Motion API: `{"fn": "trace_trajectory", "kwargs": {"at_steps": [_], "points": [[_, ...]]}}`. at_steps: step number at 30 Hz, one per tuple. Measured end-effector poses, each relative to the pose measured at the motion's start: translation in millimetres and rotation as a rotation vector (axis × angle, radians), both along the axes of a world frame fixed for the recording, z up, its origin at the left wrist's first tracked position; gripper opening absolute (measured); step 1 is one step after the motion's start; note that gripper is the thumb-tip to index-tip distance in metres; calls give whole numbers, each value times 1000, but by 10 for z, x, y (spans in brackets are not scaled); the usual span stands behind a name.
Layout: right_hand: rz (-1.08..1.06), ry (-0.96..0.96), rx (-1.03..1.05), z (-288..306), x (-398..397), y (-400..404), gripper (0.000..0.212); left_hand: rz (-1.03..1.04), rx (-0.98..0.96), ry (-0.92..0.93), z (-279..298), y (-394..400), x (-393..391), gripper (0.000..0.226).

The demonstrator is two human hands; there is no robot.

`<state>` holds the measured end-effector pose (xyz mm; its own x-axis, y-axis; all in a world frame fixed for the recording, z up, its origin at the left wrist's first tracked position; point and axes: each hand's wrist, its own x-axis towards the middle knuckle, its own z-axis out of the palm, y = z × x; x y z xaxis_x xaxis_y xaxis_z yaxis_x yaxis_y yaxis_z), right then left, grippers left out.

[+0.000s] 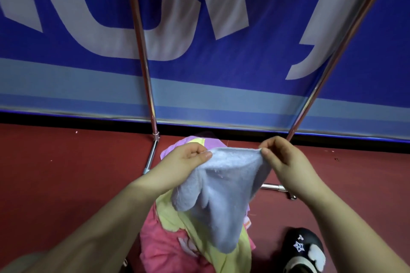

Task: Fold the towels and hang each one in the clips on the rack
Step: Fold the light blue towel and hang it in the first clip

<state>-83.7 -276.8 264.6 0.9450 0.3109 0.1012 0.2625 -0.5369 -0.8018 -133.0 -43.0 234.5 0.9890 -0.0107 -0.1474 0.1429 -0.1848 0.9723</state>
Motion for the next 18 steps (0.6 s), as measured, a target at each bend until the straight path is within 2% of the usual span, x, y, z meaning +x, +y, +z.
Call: {"fn": "trace_trajectory", "kwargs": {"at_steps": [3, 5, 7, 9, 12, 15, 18], "points": [[29, 158, 130, -37, -23, 133, 10, -8, -44, -9, 72, -67, 4, 49], [85, 295, 277, -45, -66, 233, 26, -31, -76, -9, 105, -120, 7, 50], [157, 420, 369, -45, -101, 323, 30, -46, -115, 8, 155, -167, 14, 38], [212, 461, 385, -43, -123, 395, 24, -50, -167, 26, 220, -192, 23, 24], [268, 455, 357, -35, -119, 464, 14, -65, -196, 18, 277, -176, 56, 23], [243, 448, 435, -13, -67, 471, 20, -116, -94, 0, 294, -154, 71, 17], [204, 397, 549, 11, -16, 421, 18, -147, 129, -32, 228, -84, 99, 27]]}}
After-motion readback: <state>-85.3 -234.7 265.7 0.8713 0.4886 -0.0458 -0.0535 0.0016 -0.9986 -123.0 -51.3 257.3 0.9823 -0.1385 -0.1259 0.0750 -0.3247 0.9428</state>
